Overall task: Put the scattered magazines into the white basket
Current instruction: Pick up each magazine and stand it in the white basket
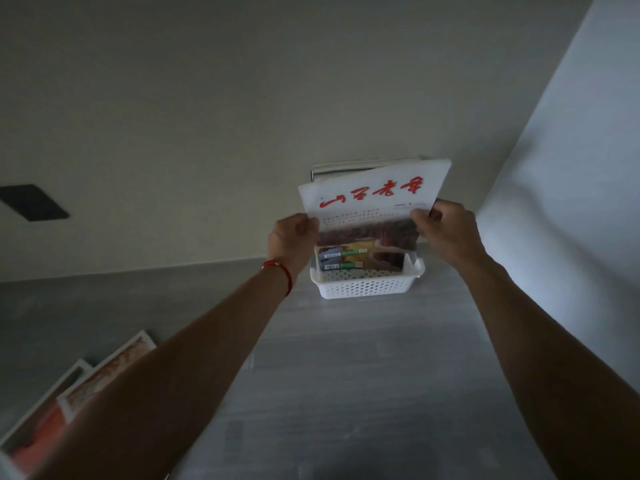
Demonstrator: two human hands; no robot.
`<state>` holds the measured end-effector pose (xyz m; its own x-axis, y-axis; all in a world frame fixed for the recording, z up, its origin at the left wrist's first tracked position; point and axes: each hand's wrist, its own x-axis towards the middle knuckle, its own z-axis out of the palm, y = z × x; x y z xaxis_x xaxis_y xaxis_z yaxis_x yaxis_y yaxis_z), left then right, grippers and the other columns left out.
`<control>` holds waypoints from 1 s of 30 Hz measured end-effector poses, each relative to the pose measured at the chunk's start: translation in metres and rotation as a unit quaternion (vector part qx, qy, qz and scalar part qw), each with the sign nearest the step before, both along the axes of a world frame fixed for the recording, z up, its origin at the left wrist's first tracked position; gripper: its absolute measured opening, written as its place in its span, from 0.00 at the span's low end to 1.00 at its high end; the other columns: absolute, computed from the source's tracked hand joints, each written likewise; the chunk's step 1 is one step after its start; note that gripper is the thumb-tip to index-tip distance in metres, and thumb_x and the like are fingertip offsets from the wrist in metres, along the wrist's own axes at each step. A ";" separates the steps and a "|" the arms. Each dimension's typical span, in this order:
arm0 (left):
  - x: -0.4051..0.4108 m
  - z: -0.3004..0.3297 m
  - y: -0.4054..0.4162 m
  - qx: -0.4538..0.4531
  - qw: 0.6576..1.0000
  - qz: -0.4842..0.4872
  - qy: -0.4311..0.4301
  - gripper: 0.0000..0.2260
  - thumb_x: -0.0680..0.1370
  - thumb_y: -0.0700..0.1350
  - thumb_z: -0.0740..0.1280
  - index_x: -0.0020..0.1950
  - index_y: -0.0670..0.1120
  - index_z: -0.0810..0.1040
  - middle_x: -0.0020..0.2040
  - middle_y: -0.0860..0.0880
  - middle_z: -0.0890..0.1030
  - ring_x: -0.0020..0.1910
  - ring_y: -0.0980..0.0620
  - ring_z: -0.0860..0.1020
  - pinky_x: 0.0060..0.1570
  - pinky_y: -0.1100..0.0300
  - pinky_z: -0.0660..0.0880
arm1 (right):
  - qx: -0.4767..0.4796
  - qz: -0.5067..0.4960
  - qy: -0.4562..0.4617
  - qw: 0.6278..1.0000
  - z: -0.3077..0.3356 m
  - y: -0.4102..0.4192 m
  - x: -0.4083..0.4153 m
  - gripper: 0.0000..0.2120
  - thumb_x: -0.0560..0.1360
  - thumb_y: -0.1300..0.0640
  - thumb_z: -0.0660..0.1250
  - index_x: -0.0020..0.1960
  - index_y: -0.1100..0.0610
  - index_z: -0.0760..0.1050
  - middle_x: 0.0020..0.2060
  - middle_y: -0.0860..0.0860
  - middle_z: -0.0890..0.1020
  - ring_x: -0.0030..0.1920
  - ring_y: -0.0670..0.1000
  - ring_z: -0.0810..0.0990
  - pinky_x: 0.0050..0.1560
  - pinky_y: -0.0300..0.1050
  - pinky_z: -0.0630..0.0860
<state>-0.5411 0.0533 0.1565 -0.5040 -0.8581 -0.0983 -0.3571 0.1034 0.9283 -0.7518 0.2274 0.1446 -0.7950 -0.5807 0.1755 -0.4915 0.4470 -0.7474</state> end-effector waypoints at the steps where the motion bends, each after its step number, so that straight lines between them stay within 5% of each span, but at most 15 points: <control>1: -0.005 -0.006 -0.003 0.018 1.000 0.010 -0.003 0.15 0.71 0.50 0.65 0.43 0.38 0.80 0.46 0.33 0.83 0.46 0.38 0.83 0.55 0.37 0.79 | 0.002 0.002 -0.007 1.000 -0.009 -0.004 -0.004 0.14 0.78 0.48 0.67 0.56 0.56 0.82 0.48 0.52 0.87 0.44 0.51 0.84 0.45 0.43 0.81; 5: -0.016 -0.024 -0.011 0.052 0.998 0.026 -0.025 0.18 0.71 0.53 0.64 0.46 0.38 0.82 0.48 0.36 0.84 0.49 0.40 0.83 0.57 0.39 0.78 | 0.014 0.008 -0.009 1.000 -0.043 -0.018 -0.009 0.13 0.78 0.51 0.67 0.56 0.58 0.83 0.48 0.55 0.87 0.47 0.56 0.85 0.37 0.30 0.67; 8: -0.026 -0.033 -0.013 0.075 0.996 0.025 -0.042 0.21 0.75 0.55 0.65 0.53 0.38 0.83 0.52 0.36 0.84 0.54 0.37 0.82 0.58 0.41 0.79 | 0.019 0.006 -0.024 1.000 -0.062 -0.027 -0.014 0.14 0.80 0.52 0.66 0.59 0.60 0.81 0.52 0.57 0.87 0.51 0.58 0.85 0.44 0.34 0.71; 16: -0.046 -0.046 -0.012 0.044 0.996 0.004 -0.073 0.15 0.79 0.46 0.65 0.65 0.47 0.80 0.56 0.46 0.84 0.54 0.46 0.82 0.56 0.52 0.81 | 0.026 -0.016 -0.076 0.997 -0.082 -0.038 -0.017 0.14 0.80 0.54 0.64 0.63 0.57 0.78 0.56 0.55 0.85 0.55 0.56 0.84 0.52 0.43 0.75; 20: -0.050 -0.056 -0.012 0.029 0.998 -0.010 -0.059 0.13 0.78 0.45 0.65 0.62 0.50 0.80 0.50 0.52 0.84 0.39 0.62 0.79 0.28 0.77 0.73 | 0.013 -0.006 -0.127 0.992 -0.084 -0.038 -0.010 0.18 0.75 0.62 0.64 0.65 0.54 0.72 0.58 0.51 0.83 0.54 0.47 0.81 0.46 0.35 0.71; 23: -0.046 -0.059 -0.015 0.051 0.996 -0.011 -0.065 0.13 0.77 0.43 0.65 0.60 0.52 0.80 0.54 0.51 0.84 0.44 0.56 0.82 0.31 0.70 0.77 | -0.023 0.013 -0.141 0.990 -0.080 -0.037 -0.003 0.24 0.71 0.66 0.63 0.65 0.52 0.66 0.59 0.48 0.80 0.56 0.46 0.79 0.43 0.31 0.74; 26: -0.028 -0.060 -0.017 0.094 0.994 0.001 -0.059 0.25 0.76 0.42 0.68 0.73 0.49 0.71 0.67 0.47 0.77 0.62 0.47 0.77 0.61 0.51 0.77 | -0.071 -0.014 -0.152 0.986 -0.072 -0.034 0.008 0.27 0.71 0.68 0.62 0.67 0.52 0.65 0.58 0.45 0.77 0.56 0.45 0.78 0.44 0.28 0.73; 30: 0.028 -0.064 -0.011 0.056 0.998 0.012 -0.025 0.23 0.75 0.35 0.66 0.68 0.51 0.74 0.64 0.45 0.78 0.54 0.46 0.81 0.57 0.47 0.80 | -0.077 -0.023 -0.084 0.993 -0.065 -0.022 0.038 0.20 0.74 0.68 0.64 0.65 0.59 0.73 0.59 0.53 0.81 0.51 0.40 0.81 0.39 0.20 0.71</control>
<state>-0.5131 0.0428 0.0925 -0.4750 -0.8523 -0.2191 -0.4045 -0.0096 0.9145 -0.7134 0.2057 0.0796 -0.8453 -0.5202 0.1223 -0.3365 0.3403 -0.8781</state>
